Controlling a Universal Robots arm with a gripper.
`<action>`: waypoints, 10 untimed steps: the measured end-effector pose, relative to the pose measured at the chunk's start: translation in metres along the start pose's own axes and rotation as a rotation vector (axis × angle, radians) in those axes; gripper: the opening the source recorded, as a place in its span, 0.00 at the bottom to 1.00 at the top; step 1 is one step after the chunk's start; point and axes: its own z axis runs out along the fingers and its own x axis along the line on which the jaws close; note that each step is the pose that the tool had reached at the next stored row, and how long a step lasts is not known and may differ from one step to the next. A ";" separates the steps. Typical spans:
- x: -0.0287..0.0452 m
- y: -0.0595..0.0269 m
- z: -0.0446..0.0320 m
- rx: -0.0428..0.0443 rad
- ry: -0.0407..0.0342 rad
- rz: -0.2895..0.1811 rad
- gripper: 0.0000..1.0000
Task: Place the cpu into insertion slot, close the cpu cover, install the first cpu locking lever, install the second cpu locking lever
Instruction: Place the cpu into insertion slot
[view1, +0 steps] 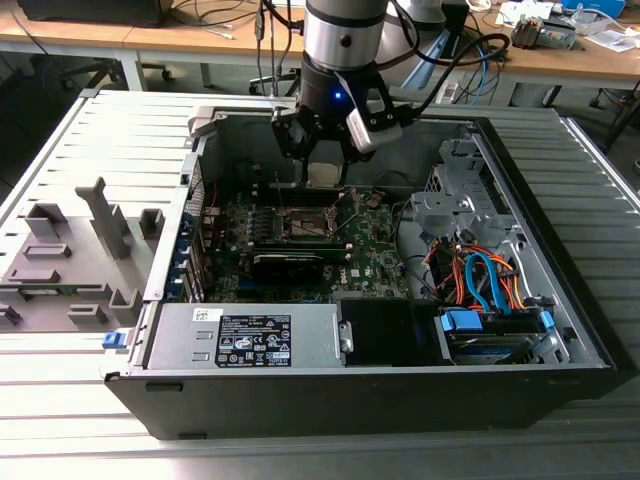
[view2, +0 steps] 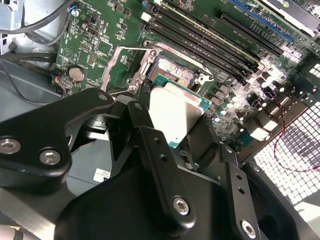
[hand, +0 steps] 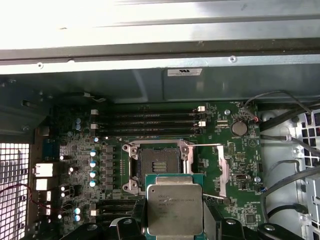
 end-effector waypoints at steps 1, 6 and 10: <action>0.0000 0.0000 0.0001 0.0001 0.0000 0.000 0.54; 0.0002 -0.0001 0.0012 0.0001 0.0000 0.000 0.54; 0.0004 -0.0002 0.0020 0.0000 0.0000 0.000 0.54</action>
